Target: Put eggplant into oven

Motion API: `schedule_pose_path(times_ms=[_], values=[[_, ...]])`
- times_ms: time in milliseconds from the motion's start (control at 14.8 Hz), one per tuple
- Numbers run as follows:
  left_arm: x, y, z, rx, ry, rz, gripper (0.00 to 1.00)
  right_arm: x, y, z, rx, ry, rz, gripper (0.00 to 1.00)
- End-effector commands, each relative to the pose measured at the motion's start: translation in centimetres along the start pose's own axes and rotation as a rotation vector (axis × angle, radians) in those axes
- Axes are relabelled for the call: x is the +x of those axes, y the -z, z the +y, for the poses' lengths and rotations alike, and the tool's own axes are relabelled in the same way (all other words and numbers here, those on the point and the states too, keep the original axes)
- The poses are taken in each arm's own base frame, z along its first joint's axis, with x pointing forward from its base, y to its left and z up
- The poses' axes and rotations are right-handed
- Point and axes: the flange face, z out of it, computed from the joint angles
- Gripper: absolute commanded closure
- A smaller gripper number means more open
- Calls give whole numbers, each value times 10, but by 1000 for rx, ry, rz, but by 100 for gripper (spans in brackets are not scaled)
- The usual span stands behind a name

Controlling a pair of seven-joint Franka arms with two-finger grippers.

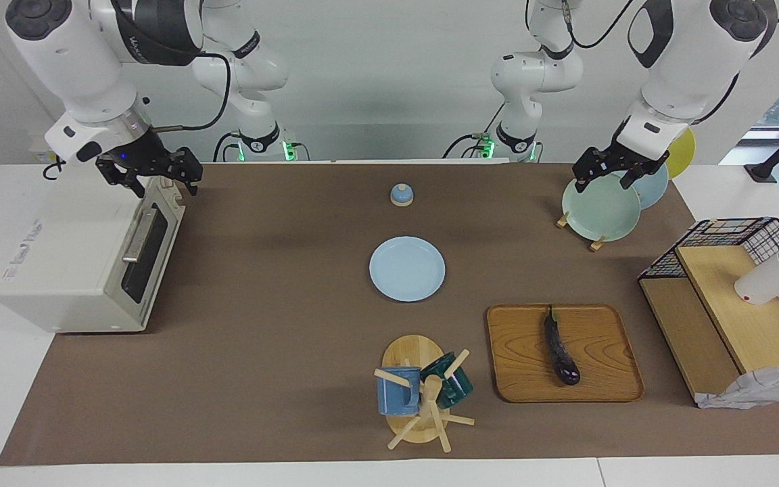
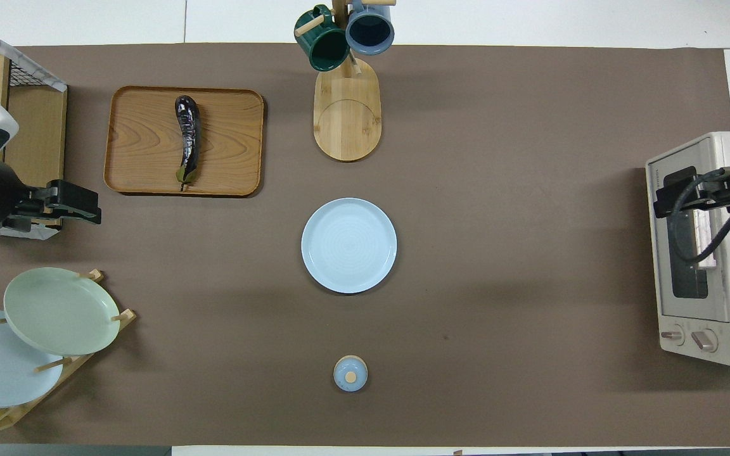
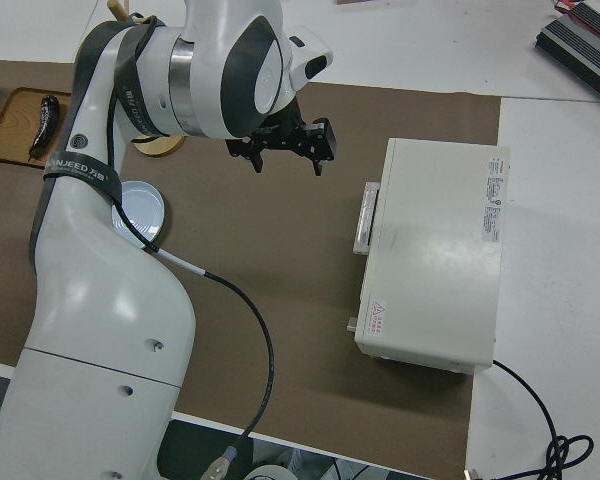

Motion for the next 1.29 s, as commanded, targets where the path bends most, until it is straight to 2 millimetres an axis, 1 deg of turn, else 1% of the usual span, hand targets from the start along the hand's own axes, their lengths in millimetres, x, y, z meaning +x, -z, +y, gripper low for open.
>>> schedule_pose_path(times_ms=[0,271,541,744,880,947,1015,1083,1150,1218], values=[[0,2,-1,-15,-8,11,0,-6,2,-3,23,-17,8,0],[0,3,0,-16,0,16,0,-7,2,-3,23,-16,7,0],[9,7,1,-27,11,88,0,-6,2,-7,23,-8,10,0],[10,6,4,-42,9,88,0,-6,2,-6,23,-8,7,0],[13,2,7,-45,5,80,0,-6,-1,-2,24,-6,4,0],[14,1,7,-48,5,77,0,-6,-3,-3,25,-14,5,0],[15,1,9,-56,4,75,0,-6,-6,-3,24,-14,21,39],[19,-6,9,-61,5,66,0,-5,-8,0,23,-7,41,80],[25,-11,9,-62,6,62,0,-7,-16,5,23,7,44,100],[30,-15,10,-64,5,67,0,-11,-19,12,21,43,49,100]])
